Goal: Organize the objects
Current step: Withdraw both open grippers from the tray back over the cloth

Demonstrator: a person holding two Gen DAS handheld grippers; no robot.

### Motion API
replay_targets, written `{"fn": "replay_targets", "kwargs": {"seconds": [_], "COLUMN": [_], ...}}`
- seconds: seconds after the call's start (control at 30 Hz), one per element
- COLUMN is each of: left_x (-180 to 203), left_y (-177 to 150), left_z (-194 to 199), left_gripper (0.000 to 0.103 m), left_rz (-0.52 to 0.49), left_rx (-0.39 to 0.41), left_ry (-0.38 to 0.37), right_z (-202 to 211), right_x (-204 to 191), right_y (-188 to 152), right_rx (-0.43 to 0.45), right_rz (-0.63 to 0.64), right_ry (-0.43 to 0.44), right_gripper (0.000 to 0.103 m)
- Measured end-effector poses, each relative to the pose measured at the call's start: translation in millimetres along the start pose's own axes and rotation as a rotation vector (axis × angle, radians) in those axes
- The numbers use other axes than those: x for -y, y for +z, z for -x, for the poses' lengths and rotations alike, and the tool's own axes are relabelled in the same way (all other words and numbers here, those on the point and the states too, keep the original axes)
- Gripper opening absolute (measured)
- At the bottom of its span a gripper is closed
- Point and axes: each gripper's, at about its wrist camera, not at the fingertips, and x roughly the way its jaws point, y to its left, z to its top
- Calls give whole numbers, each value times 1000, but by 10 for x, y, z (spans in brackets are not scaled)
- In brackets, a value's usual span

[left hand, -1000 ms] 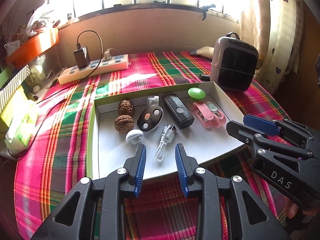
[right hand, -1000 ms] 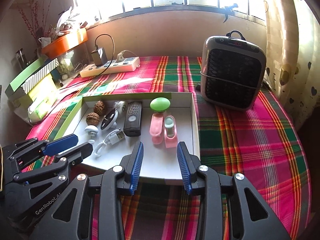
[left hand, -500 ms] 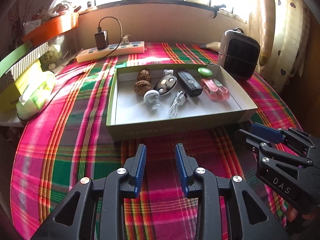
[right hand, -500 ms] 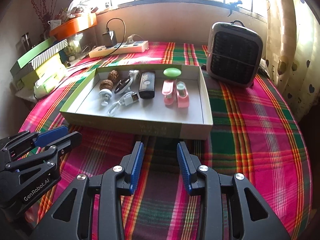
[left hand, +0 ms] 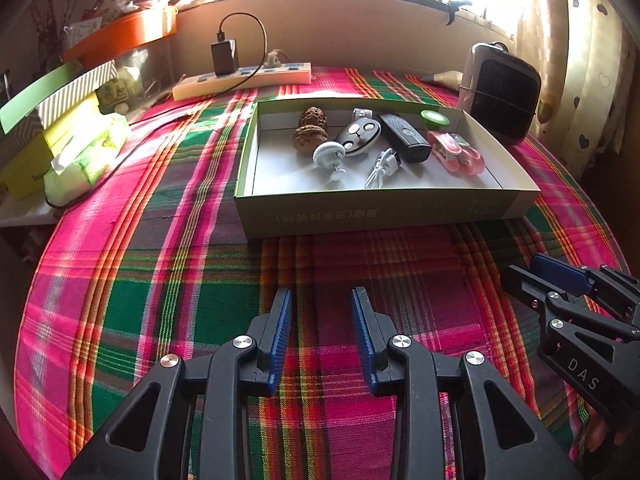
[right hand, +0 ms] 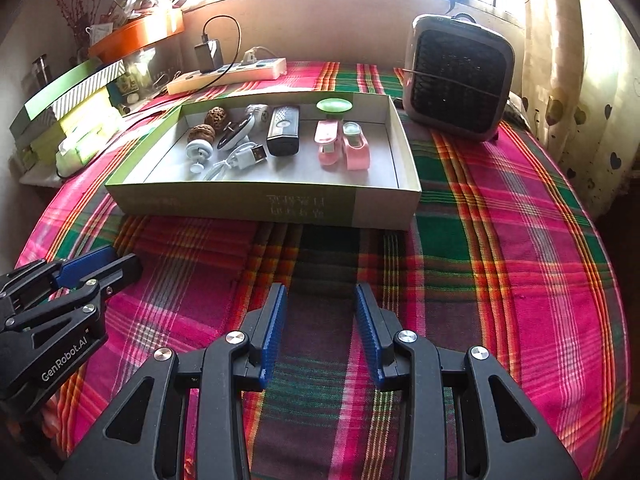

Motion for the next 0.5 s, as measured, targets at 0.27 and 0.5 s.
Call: {"fn": "replay_targets", "kwargs": {"seconds": [0.27, 0.5], "left_x": [31, 18], "left_y": [0, 2], "left_z": [-6, -3], "left_gripper": [32, 33], "left_rz": [-8, -9], "left_rx": [-2, -3], "left_ry": [13, 11], "right_z": [-14, -15], "right_x": [1, 0], "right_y": [-4, -3], "right_rx": [-5, -5], "right_rz": [4, 6], "right_ry": [-6, -8], "right_gripper": [53, 53]}}
